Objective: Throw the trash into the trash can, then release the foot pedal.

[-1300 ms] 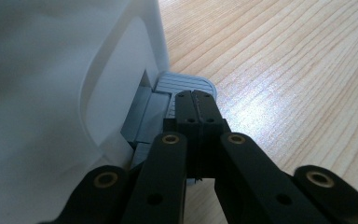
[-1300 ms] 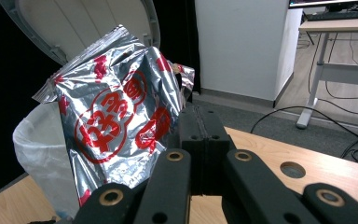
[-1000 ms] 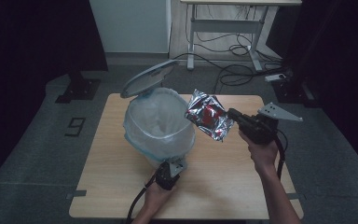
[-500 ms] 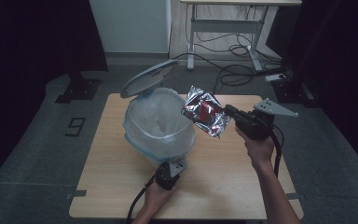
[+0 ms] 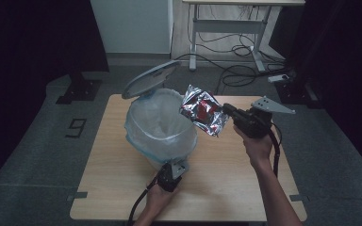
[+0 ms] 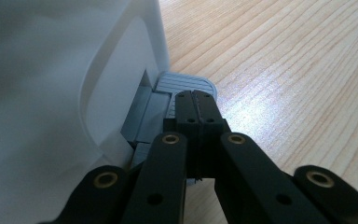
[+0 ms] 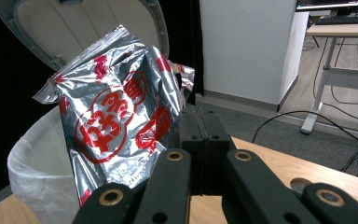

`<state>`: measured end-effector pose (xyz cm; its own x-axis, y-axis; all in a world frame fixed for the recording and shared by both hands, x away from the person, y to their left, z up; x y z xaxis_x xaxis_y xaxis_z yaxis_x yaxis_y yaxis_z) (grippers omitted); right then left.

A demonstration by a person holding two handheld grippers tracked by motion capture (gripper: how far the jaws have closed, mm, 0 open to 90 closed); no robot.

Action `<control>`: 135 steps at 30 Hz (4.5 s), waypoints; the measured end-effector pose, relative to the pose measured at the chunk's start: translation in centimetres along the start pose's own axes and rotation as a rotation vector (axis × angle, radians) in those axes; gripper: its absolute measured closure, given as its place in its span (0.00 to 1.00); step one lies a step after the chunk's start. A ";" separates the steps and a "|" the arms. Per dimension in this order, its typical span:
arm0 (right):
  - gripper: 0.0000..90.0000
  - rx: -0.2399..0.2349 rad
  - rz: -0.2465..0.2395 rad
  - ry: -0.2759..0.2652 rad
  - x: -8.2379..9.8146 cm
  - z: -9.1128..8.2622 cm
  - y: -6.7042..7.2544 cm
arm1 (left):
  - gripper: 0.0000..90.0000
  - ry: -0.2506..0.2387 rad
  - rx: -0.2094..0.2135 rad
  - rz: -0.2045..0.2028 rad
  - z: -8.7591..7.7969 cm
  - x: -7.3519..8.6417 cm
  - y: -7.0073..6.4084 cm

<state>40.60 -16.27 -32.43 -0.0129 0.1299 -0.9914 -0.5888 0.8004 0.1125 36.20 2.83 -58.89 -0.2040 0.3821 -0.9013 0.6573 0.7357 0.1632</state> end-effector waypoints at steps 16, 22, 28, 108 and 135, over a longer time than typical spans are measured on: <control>1.00 -0.006 0.002 0.010 0.1 1.6 0.6 | 1.00 0.002 0.000 -0.001 0.0 0.0 0.0; 1.00 -0.010 0.002 0.013 0.0 2.5 1.0 | 1.00 -0.002 -0.001 0.002 0.0 0.0 0.0; 1.00 -0.015 0.000 0.017 0.1 3.2 1.3 | 1.00 -0.001 -0.001 0.002 0.0 0.0 0.0; 0.54 -0.055 -0.066 0.068 2.2 8.3 5.2 | 1.00 -0.002 0.000 0.004 0.0 0.0 0.0; 0.54 -0.063 -0.080 0.056 4.7 1.8 2.3 | 0.82 -0.044 -0.004 -0.069 -0.7 -0.6 0.5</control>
<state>40.61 -12.82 -36.71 -0.0077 0.0325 -0.9994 -0.6397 0.7680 0.0299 36.09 3.39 -58.01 -0.2162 0.3057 -0.9273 0.6402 0.7614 0.1018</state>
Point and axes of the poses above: each handheld gripper's, and its own axes: z roughly forward along the jaws, x roughly out of its underside, y roughly to its left, the point moved 7 cm from there along z, roughly forward along the jaws, and after that the axes turned 15 degrees about -y, right-handed, at the moved point
